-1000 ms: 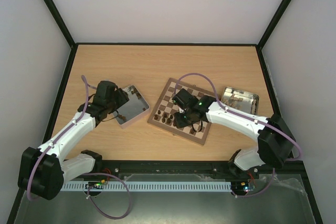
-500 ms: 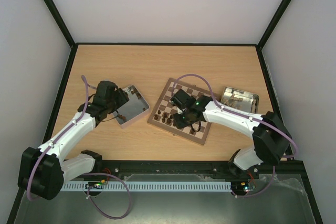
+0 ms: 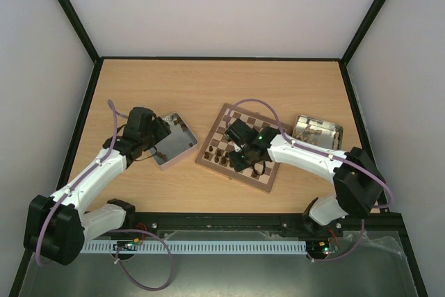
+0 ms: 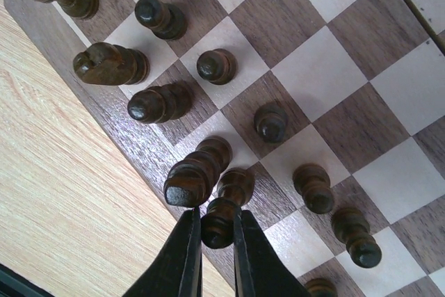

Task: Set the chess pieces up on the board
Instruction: Adjust the chess piece on the chessboard, then pick up the chess piece from the storage box.

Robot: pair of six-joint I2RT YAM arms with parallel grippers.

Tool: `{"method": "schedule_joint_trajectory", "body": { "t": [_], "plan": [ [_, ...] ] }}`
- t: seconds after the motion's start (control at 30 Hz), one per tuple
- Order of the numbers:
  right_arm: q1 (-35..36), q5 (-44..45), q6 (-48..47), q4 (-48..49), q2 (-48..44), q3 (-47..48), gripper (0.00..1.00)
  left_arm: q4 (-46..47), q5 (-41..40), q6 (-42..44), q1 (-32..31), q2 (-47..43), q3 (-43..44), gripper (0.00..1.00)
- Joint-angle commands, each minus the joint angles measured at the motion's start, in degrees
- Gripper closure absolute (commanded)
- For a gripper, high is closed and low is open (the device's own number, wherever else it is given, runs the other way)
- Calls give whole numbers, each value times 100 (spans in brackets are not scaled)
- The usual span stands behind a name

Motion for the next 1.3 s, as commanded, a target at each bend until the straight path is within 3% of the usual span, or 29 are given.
{"method": "schedule_joint_trajectory", "body": {
  "t": [0.0,0.43,0.63,0.93,1.03,1.17,1.27],
  "plan": [
    [49,220,46,-353,-191,-56,95,40,-40,51,46,38,-104,35],
    [46,176,144,-354,-237,-214,93,51,-50,61,52,74,-78,35],
    [44,348,219,-413,-347,-123,72,15,-77,77,45,88,-73,35],
    [43,1033,86,-584,-807,190,60,148,94,393,46,726,40,35],
    [39,1541,206,-363,-901,263,60,367,150,529,51,1238,133,40],
    [41,1906,458,6,-995,275,61,932,163,680,50,1948,300,55],
    [36,2028,609,269,-1124,205,61,1386,119,768,85,2379,425,58]
  ]
}}
